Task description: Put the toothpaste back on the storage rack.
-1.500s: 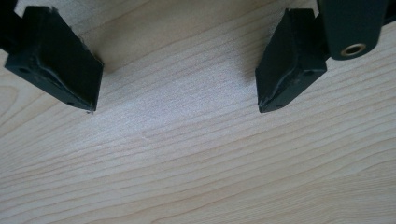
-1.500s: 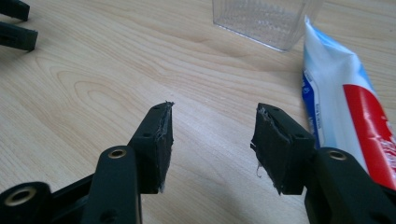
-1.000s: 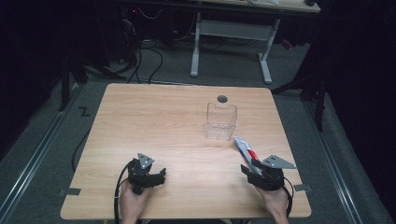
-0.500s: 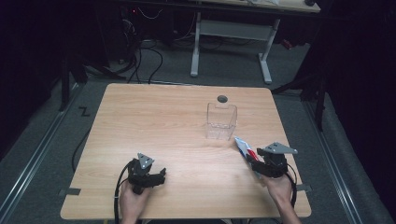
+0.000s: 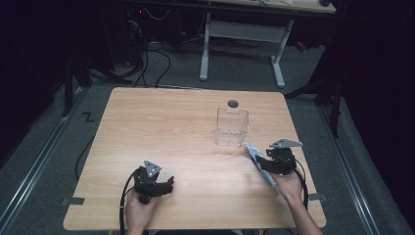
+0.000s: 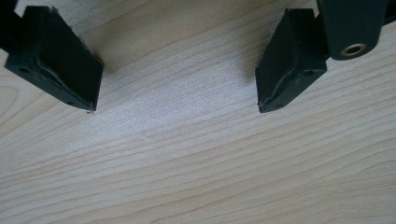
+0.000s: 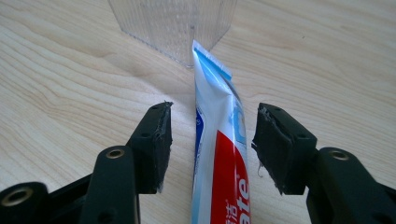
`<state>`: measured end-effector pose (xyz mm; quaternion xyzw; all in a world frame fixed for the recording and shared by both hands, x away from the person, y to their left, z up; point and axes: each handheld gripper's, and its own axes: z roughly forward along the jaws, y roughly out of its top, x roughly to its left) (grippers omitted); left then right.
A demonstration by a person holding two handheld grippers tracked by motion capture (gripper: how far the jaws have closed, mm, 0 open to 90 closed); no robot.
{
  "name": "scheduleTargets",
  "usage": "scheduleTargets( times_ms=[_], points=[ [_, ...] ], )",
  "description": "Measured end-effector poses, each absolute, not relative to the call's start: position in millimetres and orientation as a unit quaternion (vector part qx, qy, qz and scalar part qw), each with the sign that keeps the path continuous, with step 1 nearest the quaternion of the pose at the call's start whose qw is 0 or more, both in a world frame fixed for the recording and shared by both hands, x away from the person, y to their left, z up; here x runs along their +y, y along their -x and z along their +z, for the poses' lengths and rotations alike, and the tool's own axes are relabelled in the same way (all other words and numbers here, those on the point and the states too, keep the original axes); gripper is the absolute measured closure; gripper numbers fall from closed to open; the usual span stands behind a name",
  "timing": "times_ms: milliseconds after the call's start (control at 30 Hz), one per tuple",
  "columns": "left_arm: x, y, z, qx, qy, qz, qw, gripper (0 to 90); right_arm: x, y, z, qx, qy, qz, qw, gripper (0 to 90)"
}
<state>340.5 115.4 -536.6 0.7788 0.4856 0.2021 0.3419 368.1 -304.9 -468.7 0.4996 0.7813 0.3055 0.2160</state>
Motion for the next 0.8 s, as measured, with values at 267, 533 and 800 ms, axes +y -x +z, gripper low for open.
scheduleTargets(
  times_ms=[267, 533, 800],
  points=[
    [115.5, -340.5, -536.6, 0.486, -0.779, 0.202, 0.342, 15.1, -300.0, -386.8, -479.6, 0.792, -0.51, 0.275, 0.193, 45.0],
    [115.5, -340.5, -536.6, 0.485, -0.779, 0.202, 0.342, 15.1, -296.1, -399.2, -486.7, 0.8, -0.514, 0.247, 0.186, 45.4],
    [115.4, -340.5, -536.6, 0.485, -0.779, 0.202, 0.342, 15.1, -296.8, -406.8, -495.8, 0.803, -0.524, 0.226, 0.171, 45.3]
  ],
)
